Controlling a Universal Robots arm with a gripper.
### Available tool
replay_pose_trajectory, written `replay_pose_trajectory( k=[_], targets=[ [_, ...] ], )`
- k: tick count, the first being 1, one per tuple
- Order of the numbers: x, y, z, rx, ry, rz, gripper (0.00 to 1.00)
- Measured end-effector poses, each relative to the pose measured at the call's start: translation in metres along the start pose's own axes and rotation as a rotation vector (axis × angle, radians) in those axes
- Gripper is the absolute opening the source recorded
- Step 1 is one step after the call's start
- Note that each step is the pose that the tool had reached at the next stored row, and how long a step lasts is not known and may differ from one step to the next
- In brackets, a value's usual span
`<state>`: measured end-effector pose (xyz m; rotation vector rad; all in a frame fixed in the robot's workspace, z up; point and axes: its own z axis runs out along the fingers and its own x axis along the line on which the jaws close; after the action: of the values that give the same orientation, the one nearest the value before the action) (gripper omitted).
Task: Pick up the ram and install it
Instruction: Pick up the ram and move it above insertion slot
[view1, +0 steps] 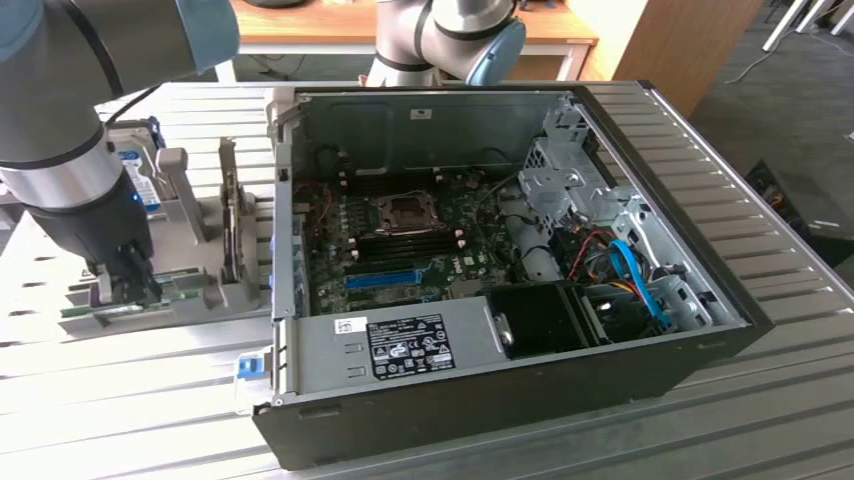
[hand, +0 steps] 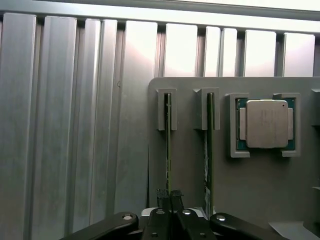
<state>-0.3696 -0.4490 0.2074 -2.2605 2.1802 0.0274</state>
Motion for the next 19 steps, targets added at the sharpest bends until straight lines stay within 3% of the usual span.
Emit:
replay_pose_trajectory(
  k=[11, 19],
  targets=[
    [0.000, 0.0003, -0.0250, 0.0000, -0.0001, 0.000, 0.12],
    [-0.001, 0.0006, -0.0532, 0.0001, -0.0001, 0.000, 0.12]
  ],
)
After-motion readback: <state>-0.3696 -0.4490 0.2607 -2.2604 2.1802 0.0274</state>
